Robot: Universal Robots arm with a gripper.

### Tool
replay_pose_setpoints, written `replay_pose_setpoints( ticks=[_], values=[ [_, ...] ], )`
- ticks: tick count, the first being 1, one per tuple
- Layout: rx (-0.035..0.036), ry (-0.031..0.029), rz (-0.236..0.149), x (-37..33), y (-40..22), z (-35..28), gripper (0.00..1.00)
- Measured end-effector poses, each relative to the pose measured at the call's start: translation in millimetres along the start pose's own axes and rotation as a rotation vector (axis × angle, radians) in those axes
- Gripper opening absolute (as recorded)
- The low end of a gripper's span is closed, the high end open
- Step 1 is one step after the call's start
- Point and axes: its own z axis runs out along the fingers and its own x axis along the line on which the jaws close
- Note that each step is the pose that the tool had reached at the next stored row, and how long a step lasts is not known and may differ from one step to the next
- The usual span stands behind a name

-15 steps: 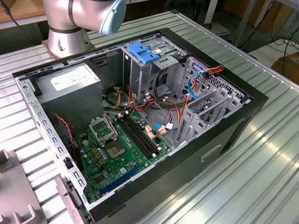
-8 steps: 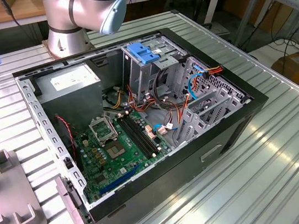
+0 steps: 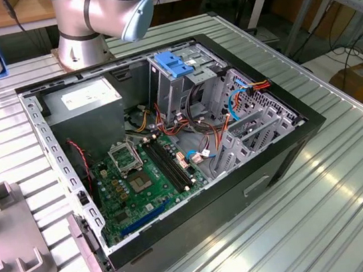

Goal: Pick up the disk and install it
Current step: 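Pick up the disk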

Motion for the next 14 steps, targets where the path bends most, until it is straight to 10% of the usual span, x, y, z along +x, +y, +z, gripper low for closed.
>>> replay_pose_setpoints(
  ticks=[14],
  values=[
    [0.0000, 0.0002, 0.000, 2.0, -4.9, -0.1, 0.37]
  ],
)
